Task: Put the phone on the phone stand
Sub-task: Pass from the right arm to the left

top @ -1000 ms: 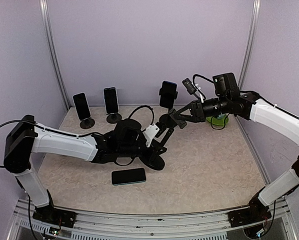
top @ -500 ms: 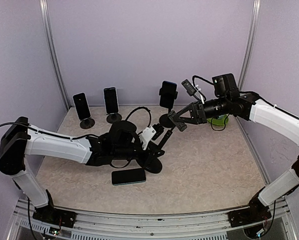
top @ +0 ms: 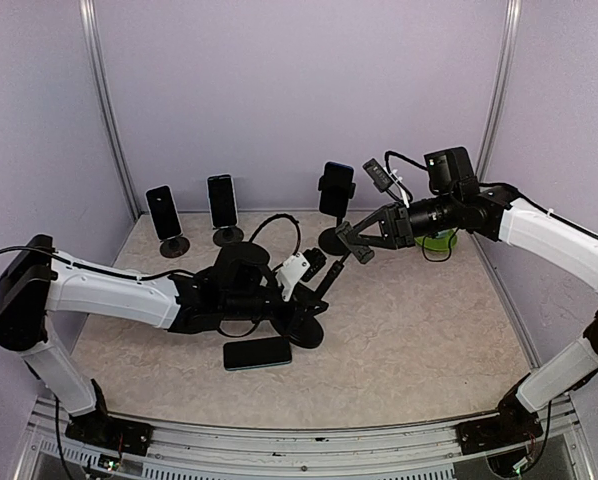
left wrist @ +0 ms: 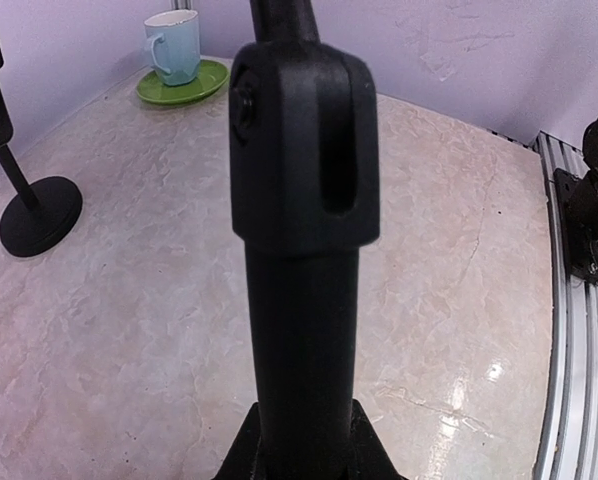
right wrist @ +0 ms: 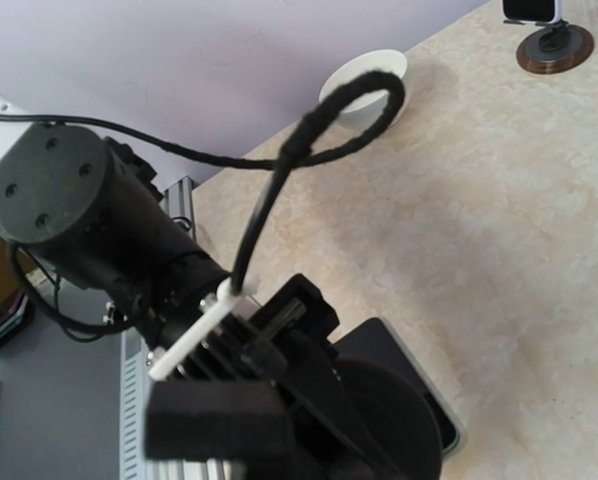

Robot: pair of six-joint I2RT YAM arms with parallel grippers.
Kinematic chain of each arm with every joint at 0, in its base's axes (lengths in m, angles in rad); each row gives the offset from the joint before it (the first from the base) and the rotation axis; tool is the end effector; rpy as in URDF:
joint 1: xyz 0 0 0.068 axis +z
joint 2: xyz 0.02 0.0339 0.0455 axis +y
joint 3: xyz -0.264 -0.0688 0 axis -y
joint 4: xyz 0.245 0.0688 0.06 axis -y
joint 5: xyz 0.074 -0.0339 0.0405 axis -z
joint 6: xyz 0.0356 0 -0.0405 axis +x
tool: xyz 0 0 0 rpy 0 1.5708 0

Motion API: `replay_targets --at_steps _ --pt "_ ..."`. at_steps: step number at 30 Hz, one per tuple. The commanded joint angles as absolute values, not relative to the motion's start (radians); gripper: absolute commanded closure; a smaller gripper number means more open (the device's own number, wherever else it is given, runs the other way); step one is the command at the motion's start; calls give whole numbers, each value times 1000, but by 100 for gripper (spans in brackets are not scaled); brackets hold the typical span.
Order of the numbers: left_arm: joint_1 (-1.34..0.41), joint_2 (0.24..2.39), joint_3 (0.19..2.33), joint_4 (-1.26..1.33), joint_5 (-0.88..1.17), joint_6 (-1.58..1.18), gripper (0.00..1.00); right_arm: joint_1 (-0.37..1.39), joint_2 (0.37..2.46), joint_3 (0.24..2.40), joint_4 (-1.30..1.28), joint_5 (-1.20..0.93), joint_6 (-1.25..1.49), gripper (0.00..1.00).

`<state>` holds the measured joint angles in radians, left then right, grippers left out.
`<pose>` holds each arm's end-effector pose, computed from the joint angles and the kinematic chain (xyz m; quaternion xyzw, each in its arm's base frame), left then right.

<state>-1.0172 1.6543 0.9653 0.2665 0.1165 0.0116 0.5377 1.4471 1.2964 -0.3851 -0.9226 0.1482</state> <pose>0.1905 -0.3161 0.2223 0.4399 0.7142 -0.3041 0.4515 0.2610 0.1887 0.3493 -0.3666 0.7209 0.5133 0.2871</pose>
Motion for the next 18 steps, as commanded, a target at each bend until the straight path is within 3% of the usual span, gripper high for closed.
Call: replay_targets --at_steps 1,18 --pt "-1012 1606 946 302 136 34 100 519 1434 1323 -389 -987 130 100" --pt "-1012 1580 929 308 163 54 100 518 1488 1364 -426 -1031 82 100"
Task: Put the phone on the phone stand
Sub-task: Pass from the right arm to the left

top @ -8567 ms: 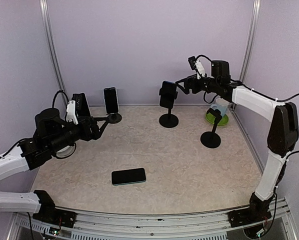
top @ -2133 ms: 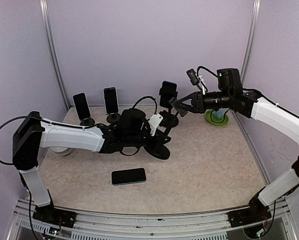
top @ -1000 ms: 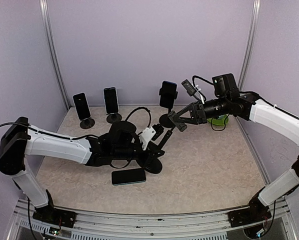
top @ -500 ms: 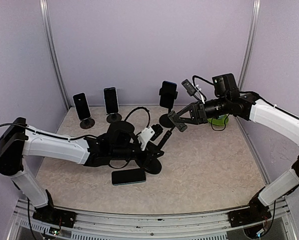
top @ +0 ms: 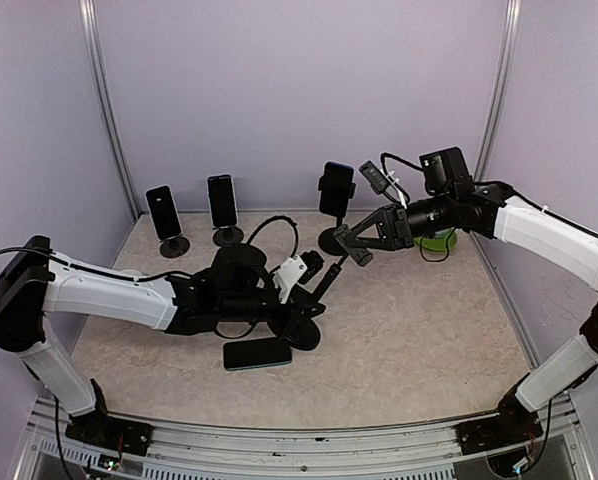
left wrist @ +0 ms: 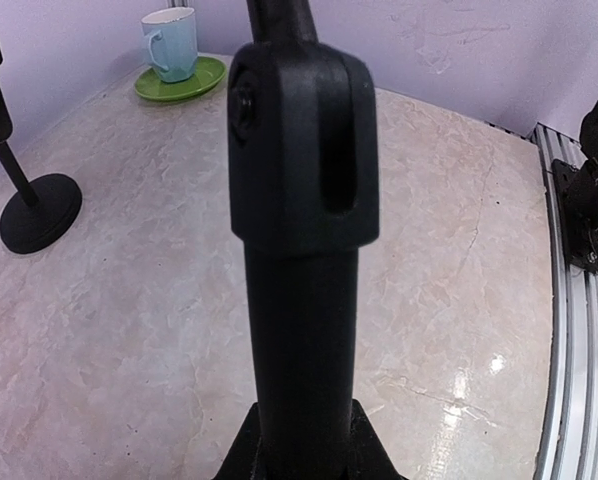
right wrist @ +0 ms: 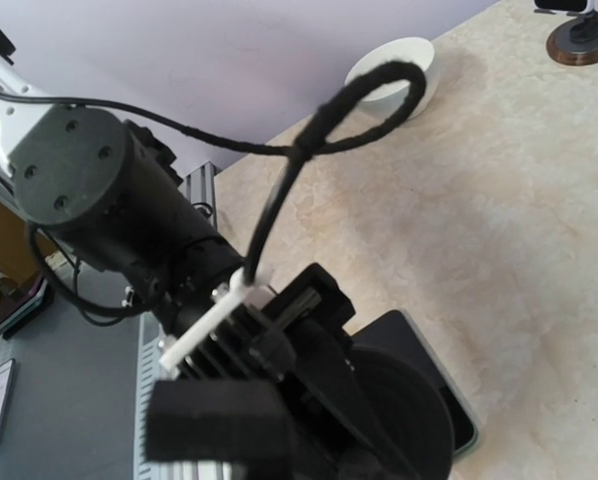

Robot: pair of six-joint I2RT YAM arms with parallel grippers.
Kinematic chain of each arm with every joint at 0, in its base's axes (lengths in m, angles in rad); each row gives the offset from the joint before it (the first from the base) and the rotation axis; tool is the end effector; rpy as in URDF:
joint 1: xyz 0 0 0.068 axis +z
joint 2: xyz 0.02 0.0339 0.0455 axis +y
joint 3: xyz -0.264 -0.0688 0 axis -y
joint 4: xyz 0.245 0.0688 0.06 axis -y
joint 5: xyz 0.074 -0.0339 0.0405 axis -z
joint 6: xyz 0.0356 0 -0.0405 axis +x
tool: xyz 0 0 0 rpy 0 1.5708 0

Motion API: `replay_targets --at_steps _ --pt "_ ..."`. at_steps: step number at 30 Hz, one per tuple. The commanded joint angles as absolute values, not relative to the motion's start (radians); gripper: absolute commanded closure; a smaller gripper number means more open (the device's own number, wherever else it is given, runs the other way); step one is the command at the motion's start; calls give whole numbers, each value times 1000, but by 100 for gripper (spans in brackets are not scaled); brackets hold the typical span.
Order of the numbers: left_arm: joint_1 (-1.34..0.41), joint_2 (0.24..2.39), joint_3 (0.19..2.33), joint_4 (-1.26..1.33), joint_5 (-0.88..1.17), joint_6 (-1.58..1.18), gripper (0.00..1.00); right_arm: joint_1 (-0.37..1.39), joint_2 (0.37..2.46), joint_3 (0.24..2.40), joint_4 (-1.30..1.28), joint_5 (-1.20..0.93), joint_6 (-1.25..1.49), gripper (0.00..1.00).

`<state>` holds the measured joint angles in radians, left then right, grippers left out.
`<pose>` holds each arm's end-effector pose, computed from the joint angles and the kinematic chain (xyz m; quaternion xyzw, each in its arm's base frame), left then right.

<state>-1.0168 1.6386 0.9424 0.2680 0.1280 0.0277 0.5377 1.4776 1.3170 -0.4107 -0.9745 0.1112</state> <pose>0.1875 -0.3118 0.2204 0.4487 0.7103 -0.3035 0.4494 0.2649 0.1922 0.3456 -0.3834 0.7105 0.5245 0.2703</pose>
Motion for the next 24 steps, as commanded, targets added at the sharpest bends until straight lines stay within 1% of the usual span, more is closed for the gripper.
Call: replay_targets --at_steps 1,13,24 --pt "-1012 1580 929 308 164 54 100 518 1491 1369 -429 -1033 78 100" --pt "-1012 1585 928 319 167 55 100 518 1506 1389 -455 -1056 56 100" --pt "-1012 1583 922 324 179 58 100 518 1517 1372 -409 -1107 93 100"
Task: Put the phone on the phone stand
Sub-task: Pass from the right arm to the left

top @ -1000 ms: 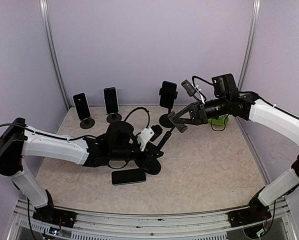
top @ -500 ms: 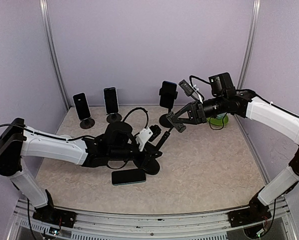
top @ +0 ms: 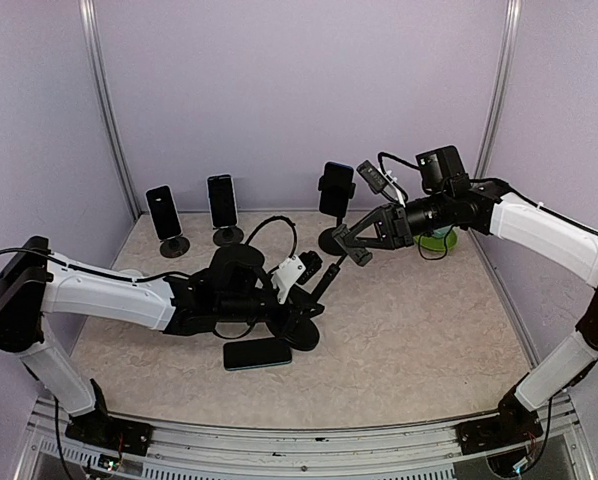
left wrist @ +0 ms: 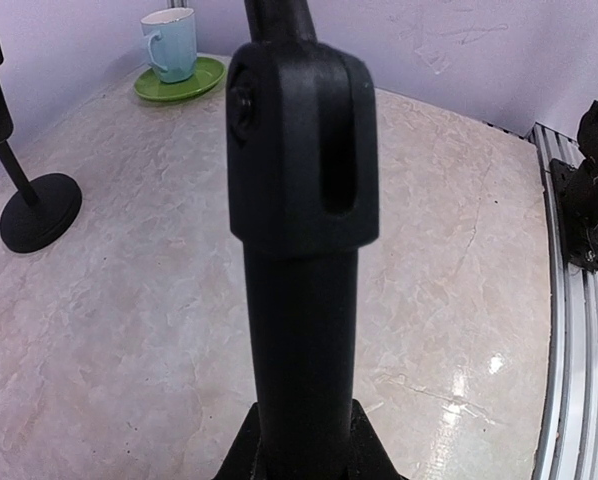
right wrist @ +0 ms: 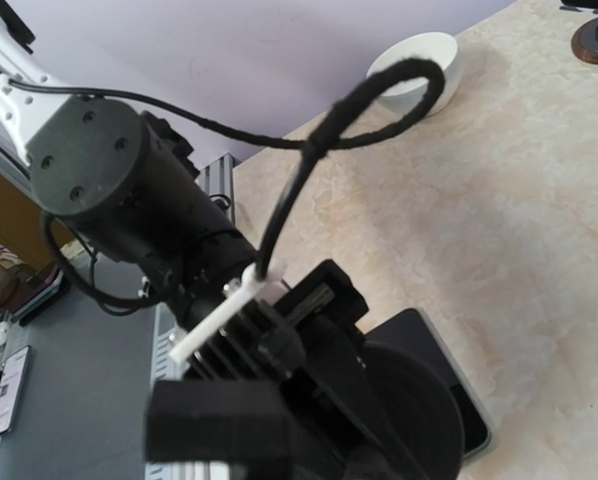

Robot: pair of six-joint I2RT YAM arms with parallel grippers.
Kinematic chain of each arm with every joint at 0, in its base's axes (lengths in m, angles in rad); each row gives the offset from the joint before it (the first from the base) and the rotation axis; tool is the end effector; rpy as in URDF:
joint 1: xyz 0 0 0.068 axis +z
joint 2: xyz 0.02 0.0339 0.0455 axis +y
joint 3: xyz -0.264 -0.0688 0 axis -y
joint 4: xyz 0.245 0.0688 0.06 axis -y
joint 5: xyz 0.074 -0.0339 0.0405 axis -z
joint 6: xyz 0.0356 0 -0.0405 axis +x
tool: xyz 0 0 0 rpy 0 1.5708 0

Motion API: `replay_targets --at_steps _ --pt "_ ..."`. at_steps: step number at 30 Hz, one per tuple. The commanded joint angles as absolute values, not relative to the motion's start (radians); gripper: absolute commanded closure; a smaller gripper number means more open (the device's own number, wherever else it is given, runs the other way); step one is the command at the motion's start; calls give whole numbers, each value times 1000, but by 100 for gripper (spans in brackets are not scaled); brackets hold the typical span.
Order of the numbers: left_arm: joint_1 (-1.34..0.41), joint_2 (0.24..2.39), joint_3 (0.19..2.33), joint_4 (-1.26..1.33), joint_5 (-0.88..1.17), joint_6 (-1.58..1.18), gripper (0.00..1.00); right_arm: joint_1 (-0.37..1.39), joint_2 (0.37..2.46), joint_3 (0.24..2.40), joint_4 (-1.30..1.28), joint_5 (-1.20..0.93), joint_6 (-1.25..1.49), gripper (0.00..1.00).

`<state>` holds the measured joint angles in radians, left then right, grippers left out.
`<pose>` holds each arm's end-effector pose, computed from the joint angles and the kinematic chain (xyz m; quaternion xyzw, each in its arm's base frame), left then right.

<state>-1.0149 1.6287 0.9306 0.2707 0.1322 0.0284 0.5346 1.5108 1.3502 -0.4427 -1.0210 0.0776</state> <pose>0.1865 -0.3091 0.2202 0.4491 0.7097 -0.3046 0.4492 0.2701 0.1952 0.3445 -0.3963 0.7008 0.5347 0.2566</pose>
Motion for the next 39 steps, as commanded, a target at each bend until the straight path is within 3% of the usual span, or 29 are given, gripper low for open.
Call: replay_targets --at_steps 1,23,30,39 --pt "-1012 1581 921 323 180 58 100 519 1517 1372 -407 -1112 93 100" --pt "-1033 1583 922 336 177 56 100 520 1513 1331 -331 -1168 155 100" --pt "-1060 1559 931 314 142 73 100 522 1487 1250 -201 -1194 250 100" --pt "-1096 1527 943 225 34 133 100 523 1480 1216 -316 -1182 214 100"
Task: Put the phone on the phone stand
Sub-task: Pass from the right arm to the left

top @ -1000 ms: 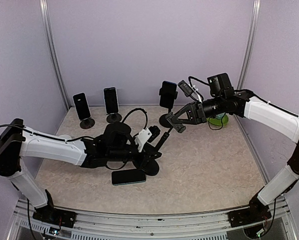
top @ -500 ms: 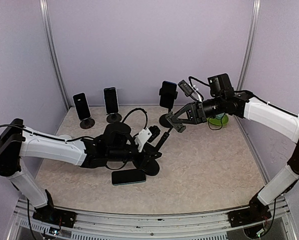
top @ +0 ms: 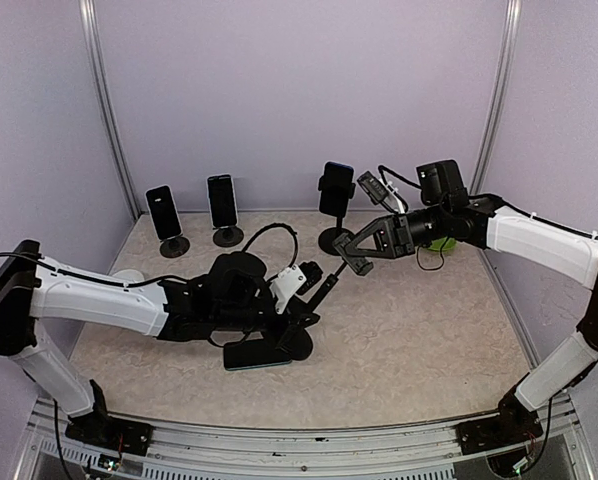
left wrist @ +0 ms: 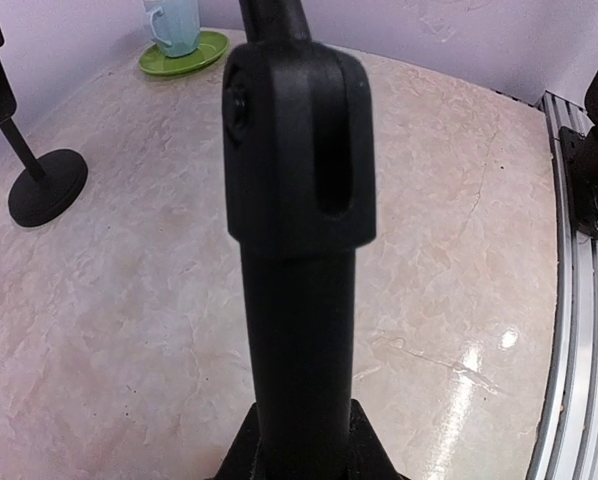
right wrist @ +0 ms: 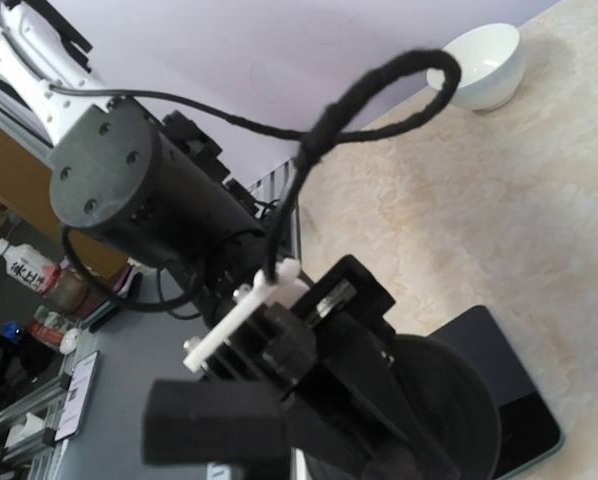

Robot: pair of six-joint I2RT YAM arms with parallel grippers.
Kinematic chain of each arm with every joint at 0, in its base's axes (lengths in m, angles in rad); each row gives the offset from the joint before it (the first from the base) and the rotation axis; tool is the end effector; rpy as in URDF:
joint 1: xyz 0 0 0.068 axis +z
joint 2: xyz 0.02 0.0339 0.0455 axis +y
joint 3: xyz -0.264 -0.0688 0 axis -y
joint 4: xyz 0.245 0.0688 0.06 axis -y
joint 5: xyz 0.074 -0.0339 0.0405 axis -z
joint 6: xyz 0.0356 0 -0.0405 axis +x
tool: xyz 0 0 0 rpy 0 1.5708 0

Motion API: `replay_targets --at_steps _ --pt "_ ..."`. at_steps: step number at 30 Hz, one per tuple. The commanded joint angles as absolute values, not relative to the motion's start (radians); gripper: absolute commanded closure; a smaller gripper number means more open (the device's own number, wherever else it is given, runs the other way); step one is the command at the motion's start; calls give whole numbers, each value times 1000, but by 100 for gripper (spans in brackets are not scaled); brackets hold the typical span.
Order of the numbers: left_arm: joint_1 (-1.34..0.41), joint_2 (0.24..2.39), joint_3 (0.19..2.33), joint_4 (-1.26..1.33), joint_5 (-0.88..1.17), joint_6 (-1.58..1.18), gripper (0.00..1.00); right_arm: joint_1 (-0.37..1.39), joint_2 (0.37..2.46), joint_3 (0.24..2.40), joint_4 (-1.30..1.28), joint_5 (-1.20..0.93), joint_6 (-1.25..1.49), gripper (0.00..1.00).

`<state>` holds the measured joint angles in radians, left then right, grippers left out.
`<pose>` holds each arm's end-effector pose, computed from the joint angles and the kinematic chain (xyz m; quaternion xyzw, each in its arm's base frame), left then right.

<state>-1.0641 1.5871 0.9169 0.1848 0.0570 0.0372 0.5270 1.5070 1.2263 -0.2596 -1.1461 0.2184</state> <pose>0.1683 -0.3074 0.2212 0.4604 0.7217 -0.2748 0.4377 0.2700 0.1946 0.3211 -0.3764 0.6814 0.5902 0.2138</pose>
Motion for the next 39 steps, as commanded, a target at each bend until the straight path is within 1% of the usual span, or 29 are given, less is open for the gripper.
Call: replay_targets --at_steps 1,7,13,14,16,18,20,24,27,28,33,36,39 --pt "-1098 1526 945 219 24 138 100 523 1481 1216 -335 -1179 206 100" --pt "-1109 1537 973 171 -27 172 100 523 1497 1247 -491 -1119 125 100" --pt "-1109 1537 971 167 -37 188 100 523 1501 1308 -635 -1043 60 100" --pt "-1109 1538 970 169 -37 186 100 523 1500 1312 -640 -1049 55 98" --pt "-1109 1542 968 178 -43 178 100 524 1482 1308 -616 -1065 57 79" --pt "-1109 1552 973 185 -56 156 100 525 1451 1305 -582 -1033 63 58" --pt "-1109 1564 982 183 -63 132 100 525 1412 1304 -550 -995 63 45" --pt "-1108 1587 1004 173 -72 85 100 525 1344 1333 -544 -865 38 24" --pt "-1103 1597 1017 164 -84 55 100 530 1303 1329 -543 -753 18 15" --pt "-1100 1599 1023 160 -94 44 100 535 1291 1319 -539 -720 9 14" --pt "-1086 1618 1058 126 -133 -15 100 630 1246 1260 -501 -494 -61 13" --pt "-1074 1634 1086 96 -140 -46 100 749 1263 1263 -502 -293 -116 13" --pt "-1072 1645 1110 68 -138 -59 100 820 1304 1295 -516 -138 -141 13"
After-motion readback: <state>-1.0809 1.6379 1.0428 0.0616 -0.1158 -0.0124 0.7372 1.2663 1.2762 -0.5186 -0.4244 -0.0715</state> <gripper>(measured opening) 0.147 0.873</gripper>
